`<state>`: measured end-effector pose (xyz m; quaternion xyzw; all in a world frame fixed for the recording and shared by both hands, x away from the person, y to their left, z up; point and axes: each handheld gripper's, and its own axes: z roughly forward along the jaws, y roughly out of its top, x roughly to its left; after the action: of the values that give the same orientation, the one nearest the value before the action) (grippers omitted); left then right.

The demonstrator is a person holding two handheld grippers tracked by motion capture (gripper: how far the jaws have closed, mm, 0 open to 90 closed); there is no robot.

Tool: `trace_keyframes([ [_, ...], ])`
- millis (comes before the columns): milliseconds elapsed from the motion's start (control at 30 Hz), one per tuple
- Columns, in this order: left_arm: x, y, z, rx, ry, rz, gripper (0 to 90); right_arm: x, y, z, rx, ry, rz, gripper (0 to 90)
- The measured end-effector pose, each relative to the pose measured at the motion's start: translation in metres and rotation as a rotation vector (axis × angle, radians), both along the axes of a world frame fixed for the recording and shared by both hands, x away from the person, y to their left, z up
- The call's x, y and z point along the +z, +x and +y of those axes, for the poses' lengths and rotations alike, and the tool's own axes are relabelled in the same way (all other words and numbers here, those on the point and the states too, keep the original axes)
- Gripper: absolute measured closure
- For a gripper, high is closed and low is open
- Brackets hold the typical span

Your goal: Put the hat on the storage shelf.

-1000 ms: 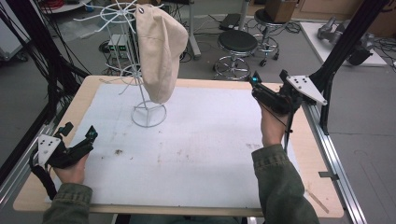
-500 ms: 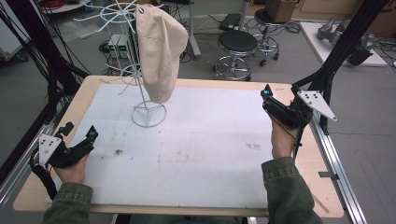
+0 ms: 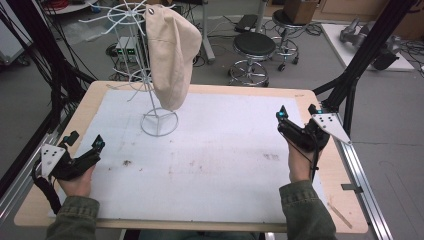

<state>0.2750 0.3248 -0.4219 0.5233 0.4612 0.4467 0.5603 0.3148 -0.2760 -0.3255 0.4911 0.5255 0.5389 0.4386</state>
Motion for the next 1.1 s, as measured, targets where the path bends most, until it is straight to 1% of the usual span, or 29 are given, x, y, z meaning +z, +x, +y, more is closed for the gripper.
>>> trace_keyframes([
  [67, 0.000, 0.000, 0.000, 0.000, -0.004, -0.005, 19.8, -0.005, 0.001, 0.005, -0.046, -0.014, 0.110, 10.1],
  [100, 0.000, -0.001, 0.001, 0.000, -0.005, -0.004, 19.8, -0.011, 0.000, 0.005, -0.043, -0.032, 0.133, 9.8],
  [133, 0.000, -0.001, 0.001, 0.002, -0.005, -0.003, 19.8, -0.019, -0.003, 0.006, -0.035, -0.034, 0.122, 9.9],
  [200, 0.000, -0.001, 0.001, 0.002, -0.009, -0.006, 19.8, -0.034, -0.010, 0.006, -0.030, -0.040, 0.131, 9.9],
  [267, 0.000, -0.001, 0.001, 0.002, -0.011, -0.001, 19.8, -0.049, -0.015, 0.004, -0.024, -0.031, 0.153, 9.8],
  [300, 0.000, 0.000, 0.001, 0.000, -0.011, 0.001, 19.8, -0.056, -0.017, 0.003, -0.022, -0.024, 0.174, 9.9],
  [333, 0.000, 0.000, 0.001, -0.001, -0.011, -0.001, 19.8, -0.063, -0.019, 0.002, -0.020, -0.014, 0.177, 9.9],
  [400, 0.000, 0.000, 0.000, -0.004, -0.007, 0.000, 19.8, -0.074, -0.022, 0.000, -0.016, -0.001, 0.188, 9.8],
  [467, -0.001, 0.001, -0.002, -0.006, -0.007, 0.000, 19.7, -0.082, -0.025, -0.002, -0.016, -0.008, 0.205, 9.8],
  [500, -0.001, 0.001, -0.002, -0.006, -0.005, 0.001, 19.8, -0.084, -0.025, -0.001, -0.027, -0.014, 0.223, 9.8],
  [567, -0.001, 0.001, -0.002, -0.008, -0.004, 0.001, 19.8, -0.084, -0.026, -0.001, -0.028, -0.023, 0.225, 9.8],
  [667, -0.001, 0.001, -0.002, -0.007, -0.004, 0.001, 19.8, -0.082, -0.030, 0.002, -0.026, -0.025, 0.197, 9.8],
  [767, -0.001, 0.001, -0.001, -0.006, -0.008, 0.000, 19.8, -0.083, -0.031, 0.004, -0.039, -0.047, 0.196, 9.8],
  [833, -0.001, 0.001, -0.001, -0.006, -0.008, 0.003, 19.8, -0.083, -0.033, 0.005, -0.039, -0.045, 0.207, 9.8],
  [900, -0.001, 0.001, -0.001, -0.006, -0.009, 0.003, 19.7, -0.087, -0.037, 0.004, -0.038, -0.026, 0.164, 10.0],
  [933, -0.001, 0.001, -0.001, -0.005, -0.009, 0.001, 19.8, -0.090, -0.038, 0.003, -0.039, -0.009, 0.168, 10.0],
  [1000, -0.001, 0.001, -0.001, -0.005, -0.010, 0.002, 19.8, -0.094, -0.038, 0.000, -0.042, 0.006, 0.202, 9.9],
  [1033, -0.001, 0.001, -0.001, -0.007, -0.006, 0.003, 19.8, -0.094, -0.038, -0.001, -0.040, 0.008, 0.199, 9.9],
  [1100, -0.001, 0.000, -0.002, -0.009, -0.006, 0.004, 19.8, -0.091, -0.040, -0.003, -0.047, 0.020, 0.176, 9.9],
])
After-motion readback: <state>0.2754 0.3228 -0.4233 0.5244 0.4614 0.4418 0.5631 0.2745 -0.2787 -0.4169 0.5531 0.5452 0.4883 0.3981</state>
